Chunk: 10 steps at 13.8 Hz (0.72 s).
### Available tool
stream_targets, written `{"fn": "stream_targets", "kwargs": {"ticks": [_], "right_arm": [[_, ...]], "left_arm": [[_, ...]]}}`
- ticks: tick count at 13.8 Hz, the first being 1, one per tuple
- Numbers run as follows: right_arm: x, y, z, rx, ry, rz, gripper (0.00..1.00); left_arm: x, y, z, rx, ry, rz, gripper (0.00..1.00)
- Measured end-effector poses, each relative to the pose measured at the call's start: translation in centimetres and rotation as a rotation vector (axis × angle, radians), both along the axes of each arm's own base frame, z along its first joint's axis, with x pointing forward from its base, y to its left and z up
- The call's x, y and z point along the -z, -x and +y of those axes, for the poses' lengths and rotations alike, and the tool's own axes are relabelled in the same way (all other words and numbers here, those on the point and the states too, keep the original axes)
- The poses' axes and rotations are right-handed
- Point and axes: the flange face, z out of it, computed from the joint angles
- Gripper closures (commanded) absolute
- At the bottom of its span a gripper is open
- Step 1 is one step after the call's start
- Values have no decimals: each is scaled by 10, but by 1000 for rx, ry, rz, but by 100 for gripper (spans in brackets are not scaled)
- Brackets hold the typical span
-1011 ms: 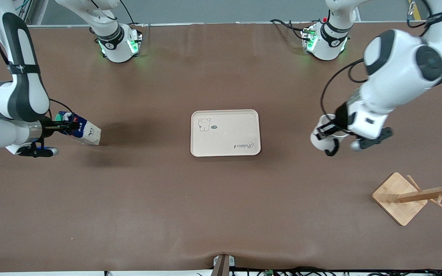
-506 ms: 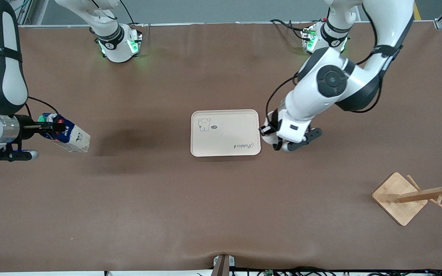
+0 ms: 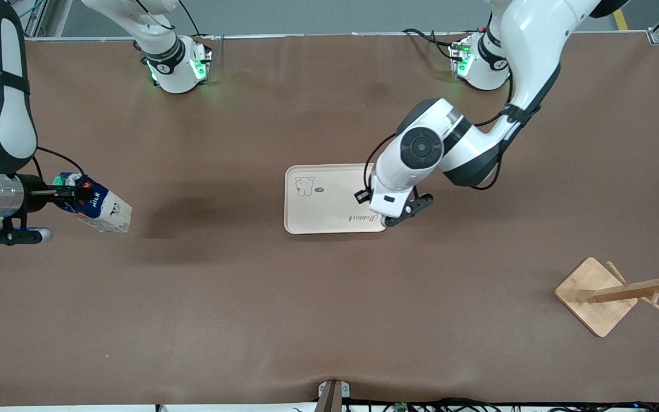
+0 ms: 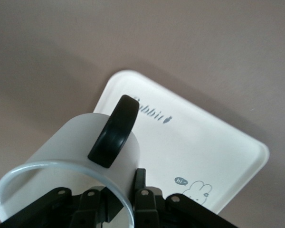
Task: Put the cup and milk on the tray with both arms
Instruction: 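Carry the white mug onto the tray with the left gripper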
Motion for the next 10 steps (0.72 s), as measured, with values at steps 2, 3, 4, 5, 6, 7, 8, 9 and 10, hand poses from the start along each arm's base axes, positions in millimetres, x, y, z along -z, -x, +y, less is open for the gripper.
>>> {"fn": "stream_targets", "kwargs": {"ticks": [2,3,4,5,6,7,8,9,10], "right_arm": [[1,2,2,-2,-2,18,100],[1,3,5,-7,-2,24,100],[1,3,10,-12,-1,27,100],[2,2,17,-7,6,29,100],[2,2,27,7,18,32,100],[2,2,38,16,29,41,100],[3,3,48,20,37,52,100],[4,4,53,19,41,57,100],[4,4,53,19,41,57,100]], "left_arm": [[21,8,-9,-40,-19,42,100],[29,11,-11,-62,-27,59,100],[35,13,-14,-87,-33,73,100],[41,15,-17,-114,-37,78,100],[47,18,-22,-138,-39,72,100],[53,19,-26,-155,-44,63,100],[60,21,-29,-162,-52,57,100],[66,22,-30,-166,-59,57,100],[72,21,-28,-169,-66,57,100]]}}
